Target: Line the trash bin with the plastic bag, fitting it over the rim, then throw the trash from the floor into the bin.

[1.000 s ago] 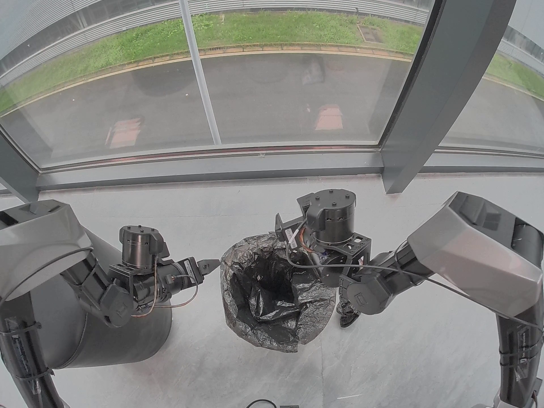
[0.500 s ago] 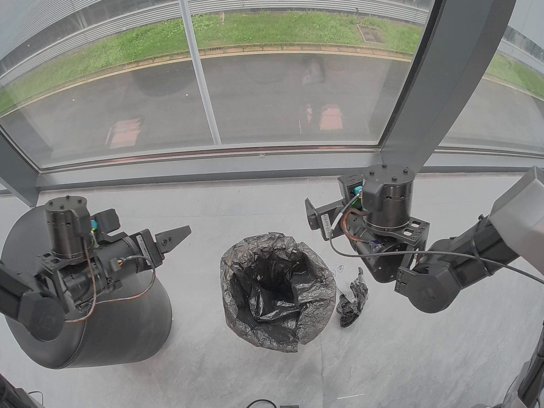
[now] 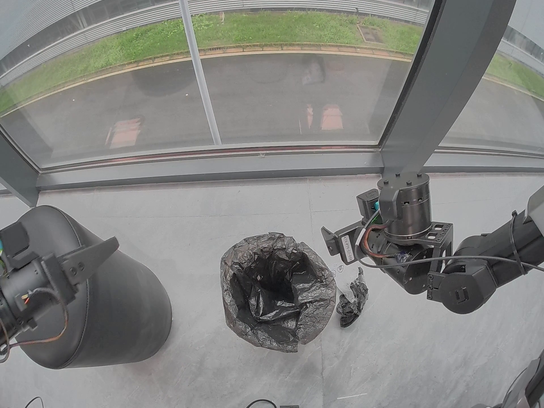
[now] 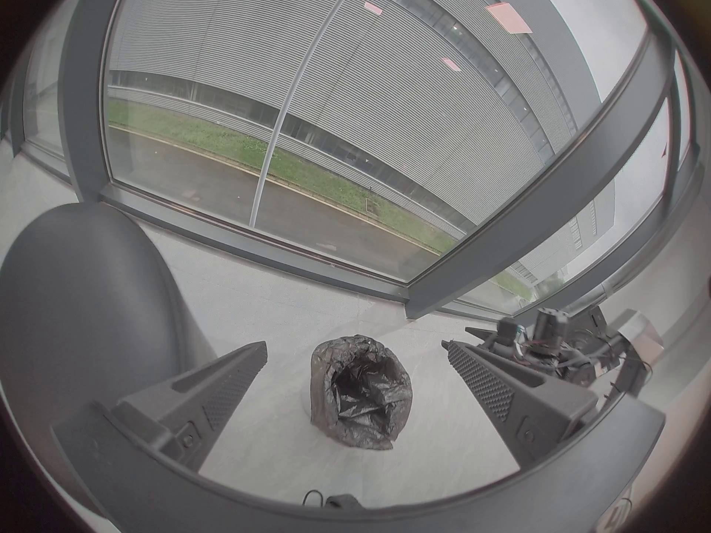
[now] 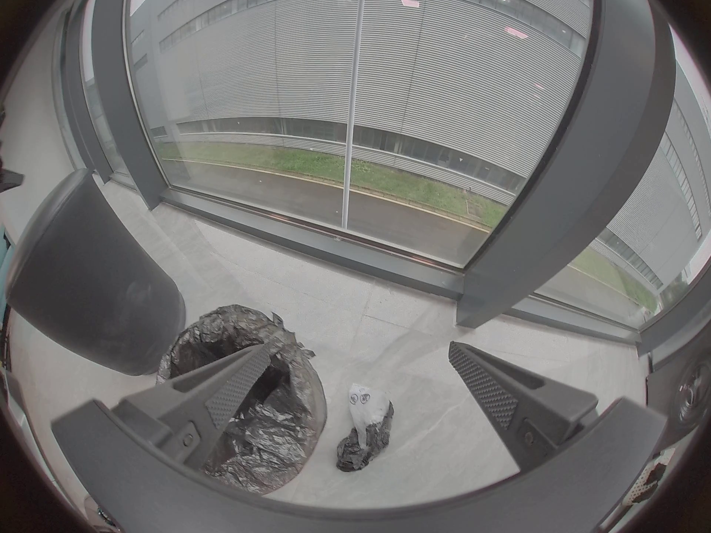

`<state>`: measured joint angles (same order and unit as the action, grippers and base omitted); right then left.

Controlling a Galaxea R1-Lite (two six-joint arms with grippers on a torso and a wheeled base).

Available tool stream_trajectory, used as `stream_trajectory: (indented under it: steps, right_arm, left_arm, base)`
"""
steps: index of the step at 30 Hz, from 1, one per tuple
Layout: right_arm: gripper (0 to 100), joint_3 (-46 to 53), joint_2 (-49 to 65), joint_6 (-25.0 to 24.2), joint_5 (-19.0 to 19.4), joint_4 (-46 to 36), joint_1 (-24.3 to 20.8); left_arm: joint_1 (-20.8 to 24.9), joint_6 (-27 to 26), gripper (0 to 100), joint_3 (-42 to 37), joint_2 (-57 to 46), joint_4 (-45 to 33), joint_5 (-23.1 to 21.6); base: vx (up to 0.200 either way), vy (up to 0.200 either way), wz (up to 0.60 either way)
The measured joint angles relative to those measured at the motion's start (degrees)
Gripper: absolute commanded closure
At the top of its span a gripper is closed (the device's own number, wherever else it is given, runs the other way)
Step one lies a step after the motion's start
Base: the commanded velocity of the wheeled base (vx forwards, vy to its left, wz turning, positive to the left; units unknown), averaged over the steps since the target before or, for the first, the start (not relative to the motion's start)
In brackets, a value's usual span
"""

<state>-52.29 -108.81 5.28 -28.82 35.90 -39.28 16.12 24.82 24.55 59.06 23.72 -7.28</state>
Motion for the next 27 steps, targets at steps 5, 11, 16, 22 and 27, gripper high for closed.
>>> stream_trajectory:
  steps: [5, 11, 16, 22, 27]
  right_arm:
    - [0, -0.1, 0.2, -1.2, 1.3, -2.1, 2.0]
    - [0, -0.3, 0.2, -2.7, 2.4, -2.9, 2.7]
    - [0, -0.2, 0.2, -4.2, 2.9, -3.1, 2.4]
    - [0, 0.5, 0.7, -6.1, 3.0, -3.2, 1.3]
    - [0, 1.7, 1.6, -6.3, 2.7, -3.2, -0.1]
  left_arm:
    - [-0.3, -3.0, 0, -0.1, -12.9, -13.3, 1.6]
    - [-0.7, -5.8, 0, -0.4, -27.1, -25.1, 6.5]
    - [-0.9, -6.9, 0, -0.4, -38.2, -36.0, 10.6]
    - [-3.4, -7.5, 0, -1.0, -47.7, -43.6, 12.6]
    - [-5.0, -7.6, 0, -2.6, -51.3, -43.9, 13.9]
  base:
    - [0.000, 0.000, 0.00]
    - [0.000, 0.000, 0.00]
    - [0.000, 0.000, 0.00]
    - [0.000, 0.000, 0.00]
    - [0.000, 0.000, 0.00]
